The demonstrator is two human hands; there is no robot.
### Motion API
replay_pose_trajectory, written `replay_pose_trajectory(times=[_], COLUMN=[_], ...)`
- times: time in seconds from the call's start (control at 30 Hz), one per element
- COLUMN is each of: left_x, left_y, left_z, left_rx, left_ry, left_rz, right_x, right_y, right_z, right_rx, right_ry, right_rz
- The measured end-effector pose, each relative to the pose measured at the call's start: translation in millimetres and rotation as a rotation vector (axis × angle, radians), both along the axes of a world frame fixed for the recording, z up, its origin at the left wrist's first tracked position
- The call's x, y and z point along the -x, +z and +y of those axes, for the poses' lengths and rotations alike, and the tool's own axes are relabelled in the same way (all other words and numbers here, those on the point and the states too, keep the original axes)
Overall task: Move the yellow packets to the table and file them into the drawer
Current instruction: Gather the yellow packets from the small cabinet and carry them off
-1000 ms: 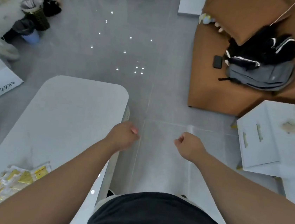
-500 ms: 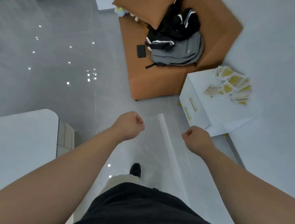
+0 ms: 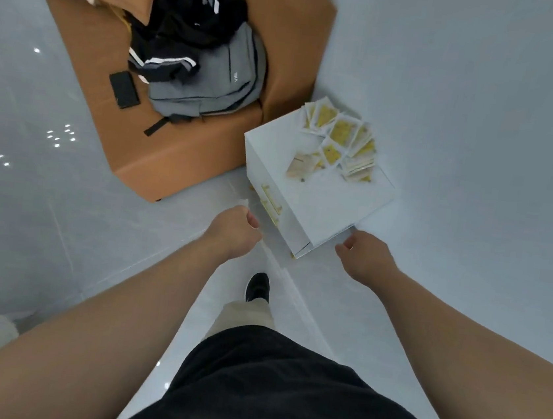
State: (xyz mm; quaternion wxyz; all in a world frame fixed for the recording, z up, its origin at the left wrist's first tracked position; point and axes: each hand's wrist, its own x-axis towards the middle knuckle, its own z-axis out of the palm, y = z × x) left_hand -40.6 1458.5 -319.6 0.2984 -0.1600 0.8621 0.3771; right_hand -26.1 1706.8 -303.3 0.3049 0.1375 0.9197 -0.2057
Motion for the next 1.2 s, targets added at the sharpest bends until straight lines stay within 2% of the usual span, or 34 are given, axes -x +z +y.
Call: replay_pose_trajectory(times=[0.23,0.4,0.5,0.67,0.83,1.03,1.2], left_x=[129,203,237,269,301,318,311], left_y=[-11,-32,-52,-95,-151,-224,-258], left_z=[63,111,137,175,201,211,213], left_rx=[0.051,0.140,0.209,0.270,0.393,0.441,0.437], left_ry=[-0.112,-0.144,-0.102,-0.057,-0.097,-0.064,-0.129], left_rz=[-0.082,-0.140,-0.169,-0.263,-0.301,-0.315,-0.177], right_x=[110,191,240,302,354,394,395], right_y=[0,-26,-49,-92,-138,-180,-206], right_z=[59,101,116,129,120,117,101], right_rx=[0.024,0.263,0.372,0.400,0.422,0.442,0.456], right_ry=[-0.126,-0.517,-0.672,-0.803,-1.051,-1.121,-1.015], right_rz=[-0.076,-0.227,-0.351,-0.517,-0.587,-0.591,-0.626])
